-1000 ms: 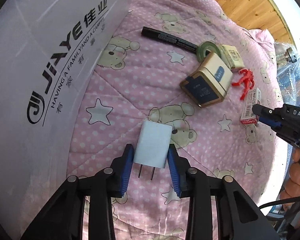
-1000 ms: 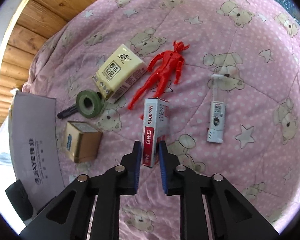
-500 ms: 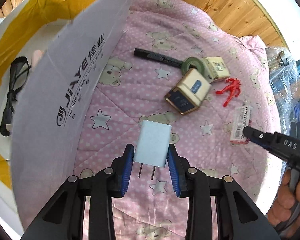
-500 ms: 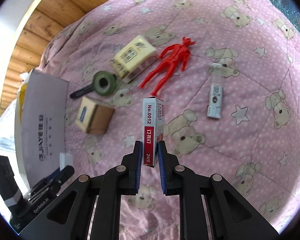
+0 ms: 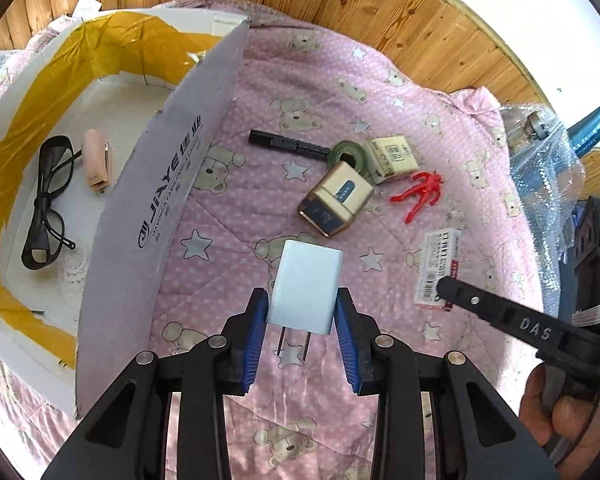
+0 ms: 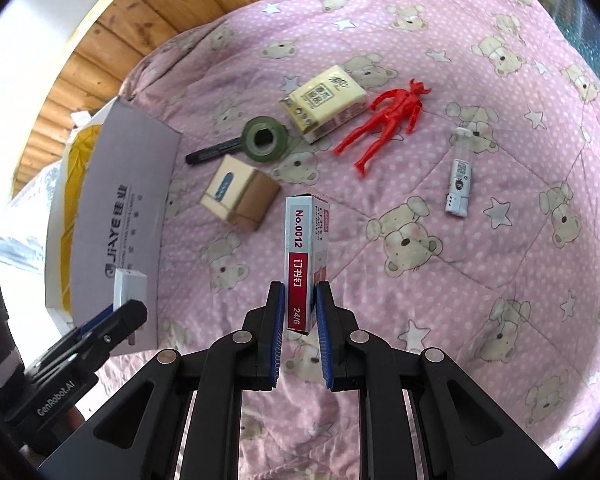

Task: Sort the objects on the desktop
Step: 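Carry the charger plug and staple box with both grippers over the white box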

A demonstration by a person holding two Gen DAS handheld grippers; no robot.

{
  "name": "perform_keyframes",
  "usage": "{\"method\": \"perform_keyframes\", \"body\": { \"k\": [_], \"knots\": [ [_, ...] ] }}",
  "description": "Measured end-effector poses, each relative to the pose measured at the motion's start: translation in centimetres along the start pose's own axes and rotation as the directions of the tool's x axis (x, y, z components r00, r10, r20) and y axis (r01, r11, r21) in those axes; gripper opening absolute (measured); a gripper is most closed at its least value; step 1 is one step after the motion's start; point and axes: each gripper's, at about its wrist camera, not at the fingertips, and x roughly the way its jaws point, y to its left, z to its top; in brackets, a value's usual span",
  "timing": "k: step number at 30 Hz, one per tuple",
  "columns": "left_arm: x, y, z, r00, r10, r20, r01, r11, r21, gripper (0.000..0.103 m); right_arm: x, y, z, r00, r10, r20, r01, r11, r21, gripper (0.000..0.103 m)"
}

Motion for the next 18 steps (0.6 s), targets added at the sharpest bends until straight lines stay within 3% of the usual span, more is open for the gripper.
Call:
{"method": "perform_keyframes", "body": {
  "k": [18],
  "knots": [
    [-6.6,0.9,0.2,0.989,-0.041,0.141,0.047,0.998,-0.043,0.035,-2.8,6.3,-1.4,0.999,0.031,0.02,-0.027,0.985,-0.169,0.016]
  ]
}}
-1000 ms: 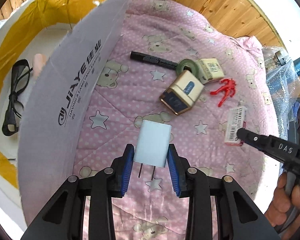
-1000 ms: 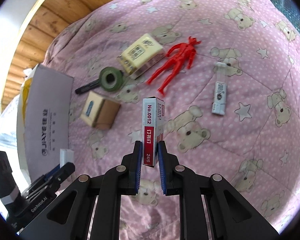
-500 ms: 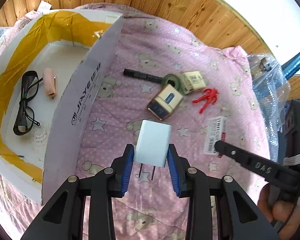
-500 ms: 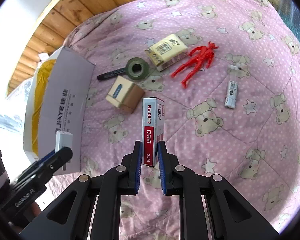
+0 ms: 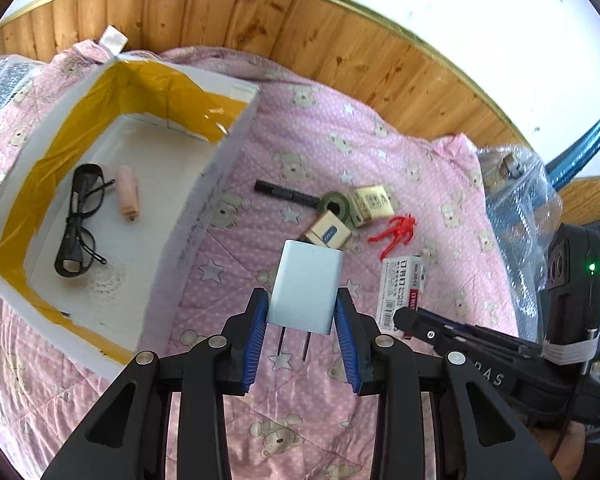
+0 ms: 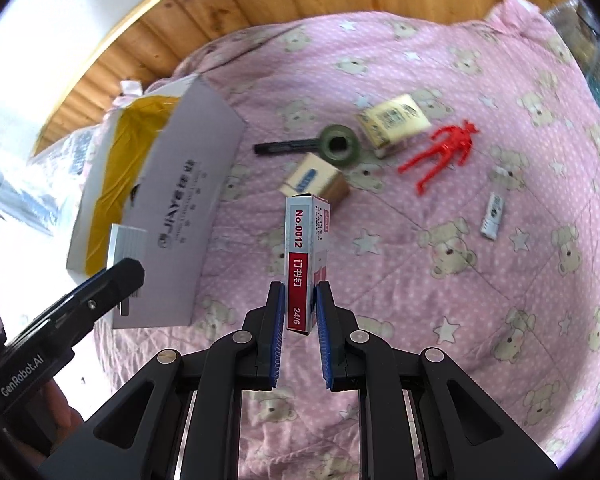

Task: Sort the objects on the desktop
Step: 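Carry the charger plug and staple box with both grippers over the white box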

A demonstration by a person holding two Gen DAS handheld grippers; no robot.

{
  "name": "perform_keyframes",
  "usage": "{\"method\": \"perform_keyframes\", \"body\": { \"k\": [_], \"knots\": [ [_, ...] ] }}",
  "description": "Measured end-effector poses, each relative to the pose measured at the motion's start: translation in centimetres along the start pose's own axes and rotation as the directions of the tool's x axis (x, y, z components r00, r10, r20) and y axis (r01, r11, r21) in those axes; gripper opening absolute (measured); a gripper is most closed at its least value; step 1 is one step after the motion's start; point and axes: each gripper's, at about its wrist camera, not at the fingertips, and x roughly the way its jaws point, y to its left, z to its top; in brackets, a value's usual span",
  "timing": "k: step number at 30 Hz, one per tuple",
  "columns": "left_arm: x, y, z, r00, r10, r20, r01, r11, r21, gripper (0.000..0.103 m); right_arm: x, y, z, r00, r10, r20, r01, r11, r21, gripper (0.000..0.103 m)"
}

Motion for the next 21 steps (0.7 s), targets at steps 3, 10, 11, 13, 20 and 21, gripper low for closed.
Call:
{"method": "perform_keyframes", "body": {
  "k": [3,10,11,13,20,21],
  "knots": [
    [-1.0,0.6,0.1,1.0,-0.001,0.023,0.001,1.0,-0.02,0.035,-0.2,1.5,0.2,1.0,0.007,0.003,-0.007,0.999,-0.035,0.016],
    [-3.2,2.4,0.1,0.997,0.002,0.071,0.003,0.997,-0.079,0.035,-0.7,4.7,0.7,1.0,0.025,0.001,-0.025,0.994,-0.109,0.016],
    [-3.6,2.7,0.1,0.997,0.006,0.079,0.001,0.996,-0.086,0.035,-0.7,5.3,0.8,1.0,0.029,0.001,-0.028,0.992,-0.121,0.016],
    [-4.2,3.3,0.3,0.996,0.006,0.091,0.004,0.995,-0.104,0.035,-0.9,6.3,1.1,0.999,0.035,0.002,-0.034,0.989,-0.142,0.016],
    [-6.5,5.8,1.2,0.989,0.023,0.148,0.002,0.986,-0.167,0.035,-1.3,10.8,2.1,0.998,0.063,0.008,-0.059,0.971,-0.231,0.016],
    [-6.7,6.3,1.3,0.988,0.028,0.153,0.0,0.984,-0.178,0.035,-1.3,11.6,2.3,0.998,0.068,0.009,-0.063,0.967,-0.245,0.017]
  ]
}}
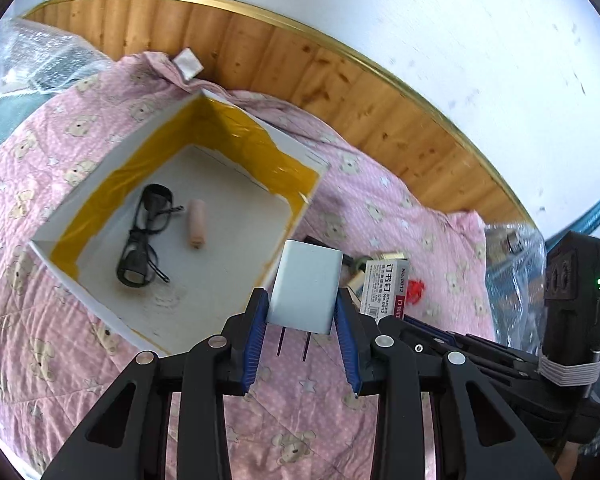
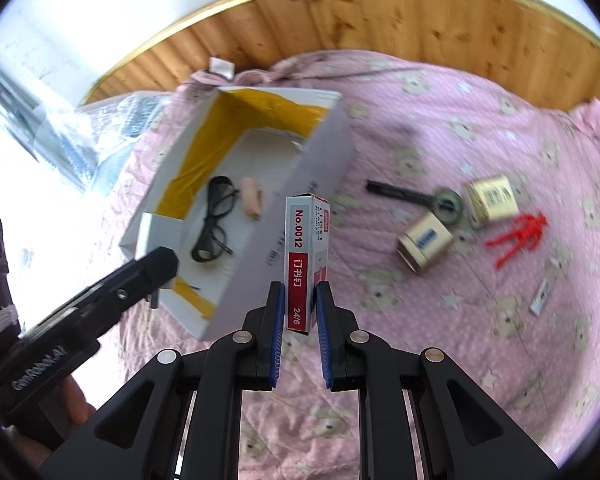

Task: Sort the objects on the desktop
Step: 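Carry the charger plug and staple box with both grippers over the white box, then open both grippers to drop the charger and staple box into the box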

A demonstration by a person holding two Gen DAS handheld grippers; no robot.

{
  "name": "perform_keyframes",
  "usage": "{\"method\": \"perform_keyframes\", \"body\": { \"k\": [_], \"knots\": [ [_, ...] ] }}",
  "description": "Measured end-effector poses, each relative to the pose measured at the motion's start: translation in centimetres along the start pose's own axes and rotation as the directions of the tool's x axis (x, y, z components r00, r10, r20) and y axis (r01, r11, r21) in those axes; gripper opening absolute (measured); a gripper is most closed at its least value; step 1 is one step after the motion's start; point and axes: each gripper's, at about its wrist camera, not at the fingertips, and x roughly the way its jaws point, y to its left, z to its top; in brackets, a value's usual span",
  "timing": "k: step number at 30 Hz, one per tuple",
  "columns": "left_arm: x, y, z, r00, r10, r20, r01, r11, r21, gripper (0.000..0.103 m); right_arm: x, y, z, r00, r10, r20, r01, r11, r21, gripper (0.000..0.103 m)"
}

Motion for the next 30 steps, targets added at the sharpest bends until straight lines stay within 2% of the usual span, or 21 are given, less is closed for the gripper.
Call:
{"method": "perform_keyframes", "body": {
  "k": [12,23,26,27,28,30],
  "knots": [
    [-0.8,5.5,1.2,0.998,0.042,0.036,-0.037,0.991,-0.126,0.035,2.0,5.7,2.9,1.0,0.025,-0.014,-0.027,0.992,-0.127,0.017],
    [0.6,8.9,2.2,0.995,0.099,0.031,-0.091,0.976,-0.198,0.035,5.2,9.4,6.3,0.999,0.025,-0.021,-0.03,0.972,-0.231,0.017],
    [2.1,9.6,2.7,0.992,0.123,0.0,-0.121,0.974,-0.19,0.036,7.2,9.8,6.9,0.998,0.03,-0.059,-0.045,0.962,-0.269,0.022],
    [2.9,10.0,2.8,0.99,0.137,-0.026,-0.139,0.97,-0.199,0.036,7.7,9.6,7.0,0.998,0.017,-0.058,-0.032,0.963,-0.266,0.032],
    [3.4,10.5,2.8,0.99,0.133,-0.042,-0.139,0.967,-0.212,0.036,8.2,9.2,7.0,0.998,0.013,-0.067,-0.029,0.967,-0.251,0.037],
    [3.8,11.1,2.7,0.99,0.134,-0.052,-0.143,0.964,-0.224,0.037,8.7,8.6,6.8,0.996,0.027,-0.091,-0.047,0.972,-0.231,0.037]
  ]
}}
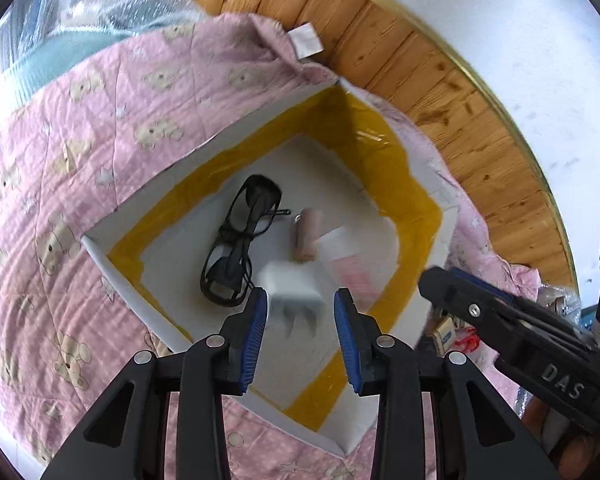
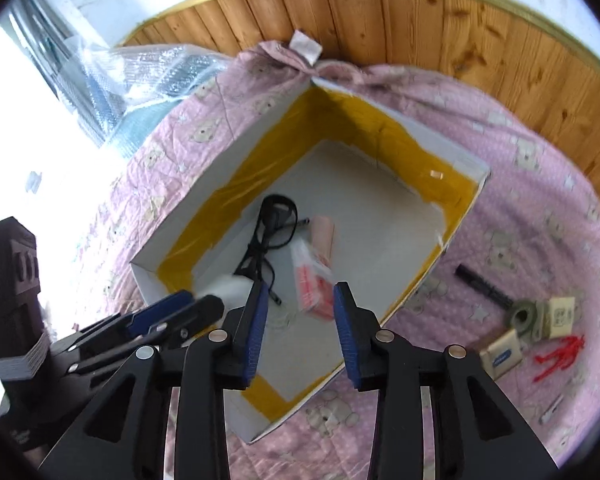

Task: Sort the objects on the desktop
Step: 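Open both grippers to drop the charger and staple box into the box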

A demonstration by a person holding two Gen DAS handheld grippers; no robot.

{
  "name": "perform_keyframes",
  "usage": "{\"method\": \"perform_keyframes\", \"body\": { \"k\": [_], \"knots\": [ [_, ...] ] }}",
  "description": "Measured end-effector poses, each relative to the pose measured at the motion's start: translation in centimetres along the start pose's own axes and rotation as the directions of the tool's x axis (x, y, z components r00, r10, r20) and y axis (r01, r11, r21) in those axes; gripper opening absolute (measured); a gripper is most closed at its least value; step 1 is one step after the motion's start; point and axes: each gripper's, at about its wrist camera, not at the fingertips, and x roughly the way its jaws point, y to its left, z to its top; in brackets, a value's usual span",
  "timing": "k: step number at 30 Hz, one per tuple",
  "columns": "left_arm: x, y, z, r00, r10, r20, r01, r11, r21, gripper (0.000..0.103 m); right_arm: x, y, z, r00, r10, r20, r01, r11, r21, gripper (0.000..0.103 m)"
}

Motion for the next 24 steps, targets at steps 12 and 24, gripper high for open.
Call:
{"method": "perform_keyframes", "body": {
  "k": [12,24],
  "knots": [
    [0.0,0.0,-0.5,1.0,0.0,-0.017,0.001,1.0,0.007,0.037,0.0,-0.9,-2.6,0.998,0.044,-0.036,-0.042,0.998,0.047,0.037],
    [-2.2,-1.4,-1.3,1.0,-0.015,-0.004,0.015,0.999,0.042,0.037,-2.0,-0.3,-3.7,0.999,0.045,-0.009,-0.045,0.998,0.054,0.037]
  ]
}}
